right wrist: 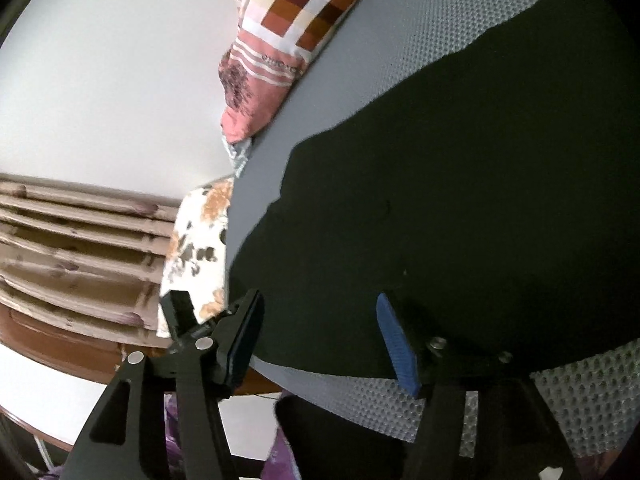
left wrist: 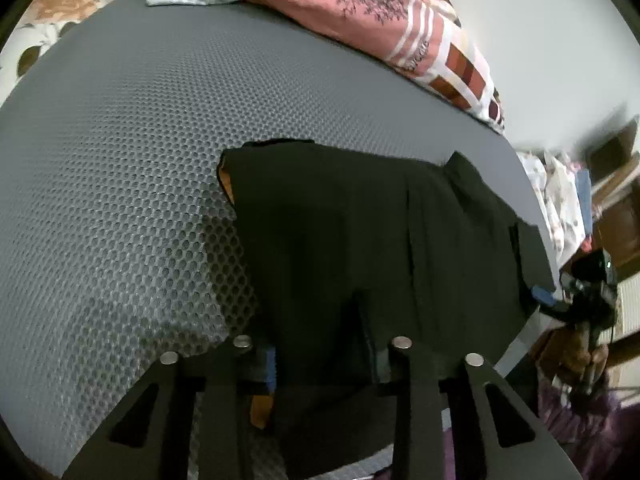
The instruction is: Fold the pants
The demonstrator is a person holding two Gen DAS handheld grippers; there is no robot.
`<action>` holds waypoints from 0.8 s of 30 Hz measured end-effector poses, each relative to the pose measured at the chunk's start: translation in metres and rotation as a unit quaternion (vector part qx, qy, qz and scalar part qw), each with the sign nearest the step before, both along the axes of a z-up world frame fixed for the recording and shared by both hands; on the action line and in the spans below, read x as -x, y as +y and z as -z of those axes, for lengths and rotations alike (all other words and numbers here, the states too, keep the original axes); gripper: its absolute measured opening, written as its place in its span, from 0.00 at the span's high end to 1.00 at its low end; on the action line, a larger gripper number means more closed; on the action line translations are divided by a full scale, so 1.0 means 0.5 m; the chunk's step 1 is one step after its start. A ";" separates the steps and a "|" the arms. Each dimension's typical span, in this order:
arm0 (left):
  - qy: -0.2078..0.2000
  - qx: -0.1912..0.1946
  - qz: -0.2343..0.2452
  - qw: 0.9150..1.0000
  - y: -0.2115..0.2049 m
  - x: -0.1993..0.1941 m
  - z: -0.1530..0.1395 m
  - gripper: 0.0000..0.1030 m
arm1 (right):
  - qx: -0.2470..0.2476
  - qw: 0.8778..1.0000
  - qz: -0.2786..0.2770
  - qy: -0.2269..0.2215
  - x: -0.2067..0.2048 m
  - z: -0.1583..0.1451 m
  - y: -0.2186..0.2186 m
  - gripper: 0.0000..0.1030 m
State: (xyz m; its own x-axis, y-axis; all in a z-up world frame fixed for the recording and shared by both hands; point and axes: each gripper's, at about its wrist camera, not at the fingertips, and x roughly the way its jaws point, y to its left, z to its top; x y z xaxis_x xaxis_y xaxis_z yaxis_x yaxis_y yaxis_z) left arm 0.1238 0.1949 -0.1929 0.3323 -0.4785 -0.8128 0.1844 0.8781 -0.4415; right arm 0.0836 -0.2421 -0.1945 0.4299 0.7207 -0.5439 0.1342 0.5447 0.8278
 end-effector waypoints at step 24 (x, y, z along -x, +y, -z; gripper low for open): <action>0.015 0.186 0.239 0.953 -0.770 -0.033 -0.189 0.52 | -0.182 0.973 0.119 -0.082 0.045 0.000 -0.277 0.30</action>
State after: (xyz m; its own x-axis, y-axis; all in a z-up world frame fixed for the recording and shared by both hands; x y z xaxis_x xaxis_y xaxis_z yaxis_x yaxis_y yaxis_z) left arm 0.1403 -0.1903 -0.0986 -0.0159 -0.8260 -0.5635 0.5063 0.4793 -0.7169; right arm 0.0613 -0.3803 -0.1947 0.6676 0.7222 -0.1807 0.0701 0.1807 0.9810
